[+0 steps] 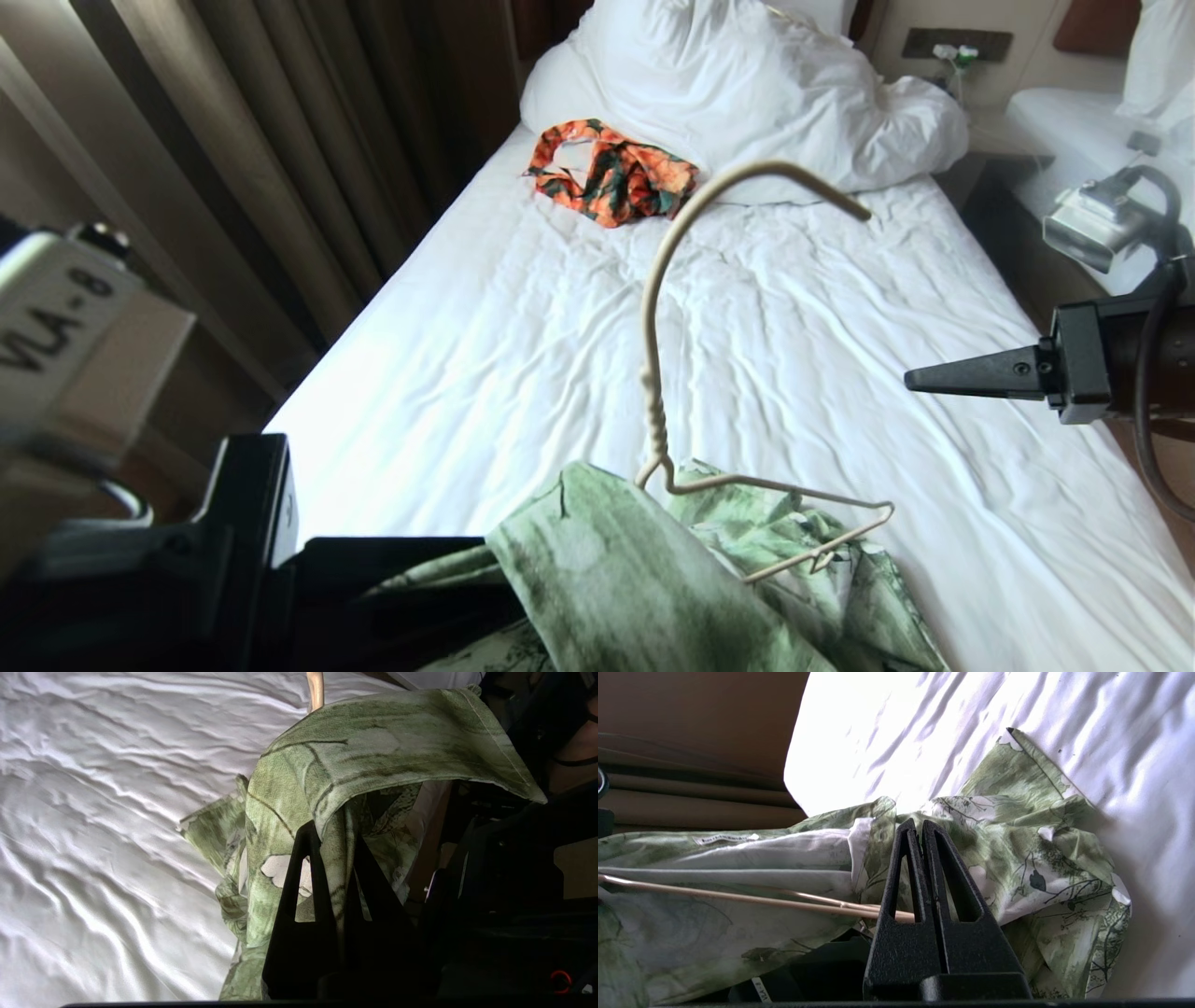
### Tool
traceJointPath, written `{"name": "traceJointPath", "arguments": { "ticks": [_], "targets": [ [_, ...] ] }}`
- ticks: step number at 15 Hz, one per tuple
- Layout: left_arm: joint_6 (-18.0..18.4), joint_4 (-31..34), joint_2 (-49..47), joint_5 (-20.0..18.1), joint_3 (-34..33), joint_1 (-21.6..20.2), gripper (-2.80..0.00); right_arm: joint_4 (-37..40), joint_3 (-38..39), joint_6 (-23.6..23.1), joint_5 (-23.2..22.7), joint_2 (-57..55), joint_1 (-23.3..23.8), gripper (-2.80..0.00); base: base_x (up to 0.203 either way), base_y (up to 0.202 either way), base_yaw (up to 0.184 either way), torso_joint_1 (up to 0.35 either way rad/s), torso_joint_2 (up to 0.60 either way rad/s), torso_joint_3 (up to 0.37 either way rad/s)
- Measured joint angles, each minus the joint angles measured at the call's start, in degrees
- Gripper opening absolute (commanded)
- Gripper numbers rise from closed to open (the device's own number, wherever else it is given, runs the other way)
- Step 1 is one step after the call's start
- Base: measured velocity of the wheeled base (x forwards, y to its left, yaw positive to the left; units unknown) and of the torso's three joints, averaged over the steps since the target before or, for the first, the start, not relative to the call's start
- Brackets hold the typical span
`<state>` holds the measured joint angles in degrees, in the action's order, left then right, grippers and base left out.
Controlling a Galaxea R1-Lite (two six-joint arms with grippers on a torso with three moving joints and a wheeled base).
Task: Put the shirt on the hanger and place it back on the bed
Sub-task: Hook the other side of the shirt onto the hanger
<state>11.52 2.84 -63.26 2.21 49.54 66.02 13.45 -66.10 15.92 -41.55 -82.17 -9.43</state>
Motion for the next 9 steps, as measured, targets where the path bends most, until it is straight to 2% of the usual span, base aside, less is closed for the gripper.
{"name": "traceJointPath", "arguments": {
  "ticks": [2,5,7,9],
  "targets": [
    [-2.07,-1.95,-0.38,-0.06,-2.14,0.02,-2.80,0.12,-0.68,0.00,0.46,-0.93,-0.28,-2.80,0.000,0.000,0.000,0.000,0.00,0.000],
    [-2.08,-8.32,-3.79,-0.01,-2.74,-0.79,-2.80,0.11,-1.09,0.01,0.48,-1.85,1.32,-2.80,0.000,0.000,0.000,0.000,0.00,0.000],
    [-1.75,-11.48,-7.46,-0.08,0.01,-1.90,-2.80,-0.24,-1.99,0.19,0.44,-2.80,4.22,-2.80,0.000,0.000,0.000,0.000,0.00,0.000],
    [-1.52,-11.82,-10.82,-0.39,4.24,-2.99,-2.80,-0.33,-4.06,0.85,0.10,-4.01,7.93,-2.80,0.000,0.000,0.000,0.000,0.00,0.000]
  ]
}}
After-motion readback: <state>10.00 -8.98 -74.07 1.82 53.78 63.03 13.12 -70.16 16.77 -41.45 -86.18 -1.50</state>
